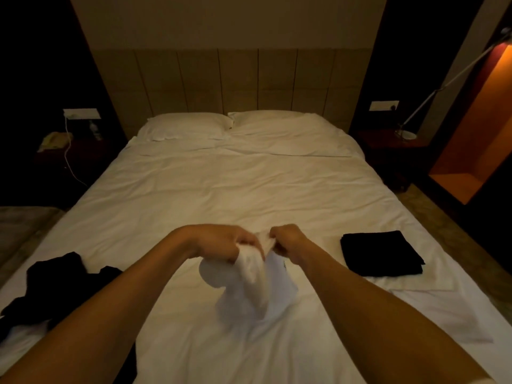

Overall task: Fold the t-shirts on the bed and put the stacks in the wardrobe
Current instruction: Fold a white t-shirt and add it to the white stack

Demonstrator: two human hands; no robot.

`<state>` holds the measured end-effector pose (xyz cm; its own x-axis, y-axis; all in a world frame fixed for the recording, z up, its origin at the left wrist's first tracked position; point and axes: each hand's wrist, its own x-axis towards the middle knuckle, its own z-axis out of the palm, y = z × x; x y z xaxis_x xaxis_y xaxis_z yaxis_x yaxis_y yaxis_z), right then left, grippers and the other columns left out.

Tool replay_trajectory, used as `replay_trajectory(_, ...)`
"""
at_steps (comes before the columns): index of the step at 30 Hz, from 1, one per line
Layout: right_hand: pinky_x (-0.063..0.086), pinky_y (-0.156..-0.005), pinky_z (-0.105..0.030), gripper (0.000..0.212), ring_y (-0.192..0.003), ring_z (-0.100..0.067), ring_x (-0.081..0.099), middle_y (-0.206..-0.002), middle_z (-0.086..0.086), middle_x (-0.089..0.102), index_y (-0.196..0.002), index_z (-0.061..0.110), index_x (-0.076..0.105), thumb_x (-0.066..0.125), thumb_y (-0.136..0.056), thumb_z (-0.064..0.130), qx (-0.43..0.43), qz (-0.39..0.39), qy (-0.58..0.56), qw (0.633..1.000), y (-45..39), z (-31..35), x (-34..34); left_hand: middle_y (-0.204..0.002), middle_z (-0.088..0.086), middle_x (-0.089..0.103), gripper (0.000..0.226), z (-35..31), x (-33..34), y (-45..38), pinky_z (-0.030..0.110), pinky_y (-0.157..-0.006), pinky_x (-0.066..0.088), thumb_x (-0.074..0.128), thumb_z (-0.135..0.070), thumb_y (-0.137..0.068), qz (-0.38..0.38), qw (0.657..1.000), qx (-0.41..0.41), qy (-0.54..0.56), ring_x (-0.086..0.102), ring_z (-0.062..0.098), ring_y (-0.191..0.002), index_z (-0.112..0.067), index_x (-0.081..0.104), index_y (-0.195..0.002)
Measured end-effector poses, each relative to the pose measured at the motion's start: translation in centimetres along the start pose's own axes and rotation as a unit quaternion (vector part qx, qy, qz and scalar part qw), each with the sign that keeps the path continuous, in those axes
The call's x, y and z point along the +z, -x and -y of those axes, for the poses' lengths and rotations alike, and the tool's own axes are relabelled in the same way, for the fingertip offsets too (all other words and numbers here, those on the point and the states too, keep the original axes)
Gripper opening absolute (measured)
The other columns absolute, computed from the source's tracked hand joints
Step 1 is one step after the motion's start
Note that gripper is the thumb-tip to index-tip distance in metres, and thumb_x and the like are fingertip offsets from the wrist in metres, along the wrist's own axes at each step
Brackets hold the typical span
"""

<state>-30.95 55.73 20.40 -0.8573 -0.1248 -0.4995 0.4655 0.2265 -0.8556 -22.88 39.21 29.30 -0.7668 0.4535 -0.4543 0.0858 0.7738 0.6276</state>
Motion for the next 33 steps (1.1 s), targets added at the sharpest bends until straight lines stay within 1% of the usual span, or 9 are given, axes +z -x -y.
replay_trajectory(4,0.04,-0.067,-0.034,0.013,-0.074,-0.024,0.047,-0.077,-0.01,0.05,-0.076,0.012,0.053,0.051,-0.087,0.007,-0.088,0.003,-0.022,0.996,0.6,2.8,-0.1,-0.132,-0.003,0.06,0.057,3.7,1.4,0.0,0.02,-0.1,0.042,0.069,-0.02,-0.084,0.124,0.985,-0.048,0.111,0.054,0.01,-0.121,-0.023,0.054,-0.139)
replay_trajectory(9,0.04,-0.075,-0.037,0.013,-0.081,-0.027,0.05,-0.078,-0.008,0.057,-0.066,0.017,0.059,0.054,-0.076,0.01,-0.156,0.074,-0.058,0.983,1.7,4.5,0.9,-0.121,0.006,0.065,0.056,5.4,0.6,-3.4,0.038,-0.095,0.048,0.06,-0.064,-0.085,-0.255,0.882,-0.139,0.371,0.061,0.027,-0.111,-0.017,0.062,-0.116)
replay_trajectory(12,0.044,-0.079,-0.035,0.009,-0.082,-0.029,0.054,-0.078,-0.01,0.059,-0.071,0.011,0.061,0.054,-0.075,0.013,-0.134,0.154,-0.094,0.974,3.0,5.2,0.7,-0.091,0.008,0.061,0.063,5.1,0.8,-5.6,0.033,-0.072,0.052,0.056,-0.072,-0.083,-0.267,0.793,-0.201,0.509,0.06,0.025,-0.082,-0.011,0.057,-0.095)
replay_trajectory(17,0.052,-0.079,-0.032,0.022,-0.084,-0.021,0.067,-0.091,-0.015,0.071,-0.09,0.004,0.07,0.056,-0.094,0.019,-0.094,0.251,-0.007,0.964,3.7,3.4,-0.2,-0.053,0.01,0.059,0.019,2.8,2.0,-7.1,0.027,-0.047,0.046,0.059,-0.006,-0.092,-0.269,0.722,-0.155,0.618,0.055,0.023,-0.06,-0.001,0.058,-0.074)
replay_trajectory(20,0.053,-0.084,-0.035,0.023,-0.094,-0.026,0.068,-0.106,-0.02,0.071,-0.106,-0.001,0.07,0.059,-0.094,0.016,-0.085,0.207,-0.013,0.975,2.9,1.8,-1.0,-0.058,0.01,0.066,0.018,1.5,1.1,-7.0,0.023,-0.042,0.049,0.055,0.002,-0.093,-0.306,0.694,-0.088,0.646,0.062,0.022,-0.052,-0.001,0.064,-0.078)
replay_trajectory(25,0.058,-0.081,-0.039,0.062,-0.1,-0.023,0.067,-0.108,-0.008,0.068,-0.114,0.017,0.058,0.063,-0.08,0.069,-0.085,0.076,0.098,0.989,3.3,2.2,-1.2,-0.08,0.008,0.061,0.027,0.4,-0.6,-5.3,0.03,-0.066,0.049,0.052,0.0,-0.092,-0.399,0.749,0.018,0.528,0.057,0.022,-0.074,-0.017,0.072,-0.098)
replay_trajectory(27,0.058,-0.083,-0.039,0.073,-0.101,-0.024,0.068,-0.11,-0.009,0.068,-0.117,0.019,0.059,0.058,-0.076,0.079,-0.073,0.102,0.048,0.991,3.4,3.3,-1.1,-0.078,0.005,0.062,0.03,-0.6,-0.5,-4.2,0.031,-0.072,0.054,0.053,-0.002,-0.094,-0.379,0.777,0.09,0.495,0.064,0.021,-0.077,-0.021,0.068,-0.112)
replay_trajectory(30,0.05,-0.099,-0.044,0.083,-0.11,-0.032,0.064,-0.119,-0.017,0.066,-0.122,0.009,0.066,0.056,-0.078,0.078,-0.045,0.233,-0.105,0.966,3.2,3.8,-0.3,-0.081,0.005,0.066,0.039,-1.4,-0.6,-3.1,0.03,-0.077,0.057,0.056,-0.006,-0.095,-0.332,0.816,0.147,0.449,0.068,0.019,-0.079,-0.031,0.062,-0.125)
replay_trajectory(33,0.049,-0.099,-0.04,0.053,-0.108,-0.031,0.064,-0.116,-0.022,0.065,-0.119,0.004,0.067,0.053,-0.096,0.049,-0.051,0.28,-0.262,0.922,3.1,4.0,1.0,-0.072,0.001,0.065,0.049,-0.9,-0.7,-2.7,0.027,-0.073,0.052,0.06,-0.007,-0.094,-0.295,0.824,0.141,0.462,0.066,0.014,-0.071,-0.031,0.052,-0.136)
